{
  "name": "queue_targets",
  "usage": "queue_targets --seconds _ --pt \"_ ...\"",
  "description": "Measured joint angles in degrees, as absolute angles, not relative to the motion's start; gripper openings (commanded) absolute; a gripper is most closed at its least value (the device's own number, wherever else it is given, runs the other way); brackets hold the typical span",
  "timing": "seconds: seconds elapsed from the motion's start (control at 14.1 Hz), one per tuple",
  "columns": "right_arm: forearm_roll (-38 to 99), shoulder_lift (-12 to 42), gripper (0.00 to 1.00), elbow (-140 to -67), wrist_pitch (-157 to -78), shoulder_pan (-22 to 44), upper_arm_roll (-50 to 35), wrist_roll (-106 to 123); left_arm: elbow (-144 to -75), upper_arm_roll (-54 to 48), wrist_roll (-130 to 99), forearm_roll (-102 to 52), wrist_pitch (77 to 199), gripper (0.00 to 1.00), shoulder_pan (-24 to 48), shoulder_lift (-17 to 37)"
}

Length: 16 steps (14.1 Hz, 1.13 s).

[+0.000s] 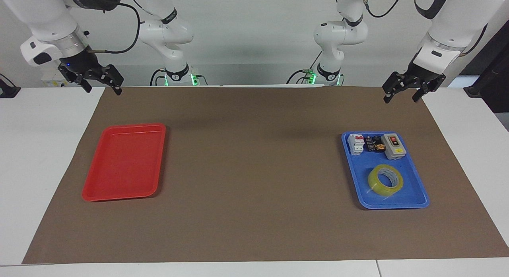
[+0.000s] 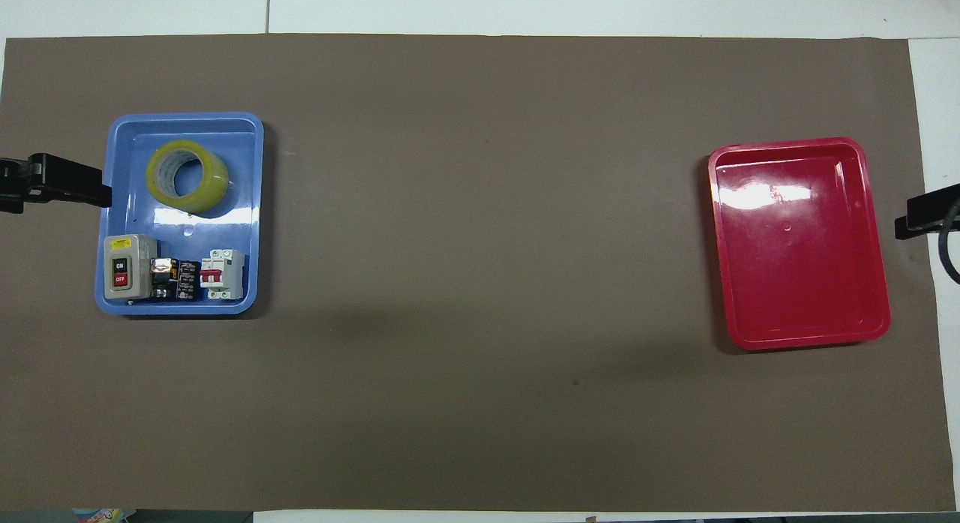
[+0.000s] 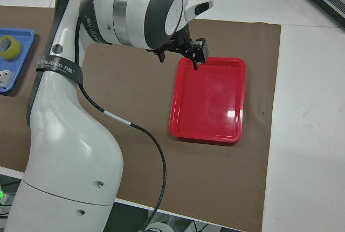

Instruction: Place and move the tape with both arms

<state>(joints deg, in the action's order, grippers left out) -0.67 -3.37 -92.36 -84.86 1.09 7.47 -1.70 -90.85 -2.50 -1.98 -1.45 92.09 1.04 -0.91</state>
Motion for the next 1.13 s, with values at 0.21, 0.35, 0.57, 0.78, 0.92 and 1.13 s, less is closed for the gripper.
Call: queue_targets --seconds 0.21,0.35,0.57,0.78,0.92,1.13 --pt "-0.67 -3.37 1.0 -92.36 -84.86 1.09 7.47 -1.7 -92.53 -2.22 -1.79 -1.45 97.71 1.0 0.85 0.83" --pt "-0.67 -3.37 1.0 -92.36 -84.86 1.09 7.48 -1.7 -93.05 -2.05 0.26 -1.43 102.3 1.0 -0.04 3.87" --pt "-0.67 -3.37 1.0 -92.37 -84.86 1.09 7.5 -1.7 -93.43 -1.85 4.25 -1.43 109.76 1.0 -2.59 10.35" --pt "-0.67 -3.37 1.0 -92.38 -84.86 0.99 7.71 -1.7 -93.72 -1.74 6.93 -1.43 116.5 1.0 -4.73 16.57" --pt "-0.67 -3.37 1.0 -92.39 -84.86 0.96 7.82 -1.7 -94.97 -1.73 7.22 -1.43 121.6 1.0 -5.23 19.2" --pt "-0.67 -3.37 1.0 -92.39 -84.86 0.96 7.82 -1.7 -96.57 -1.73 7.23 -1.43 126.62 0.99 -5.71 22.34"
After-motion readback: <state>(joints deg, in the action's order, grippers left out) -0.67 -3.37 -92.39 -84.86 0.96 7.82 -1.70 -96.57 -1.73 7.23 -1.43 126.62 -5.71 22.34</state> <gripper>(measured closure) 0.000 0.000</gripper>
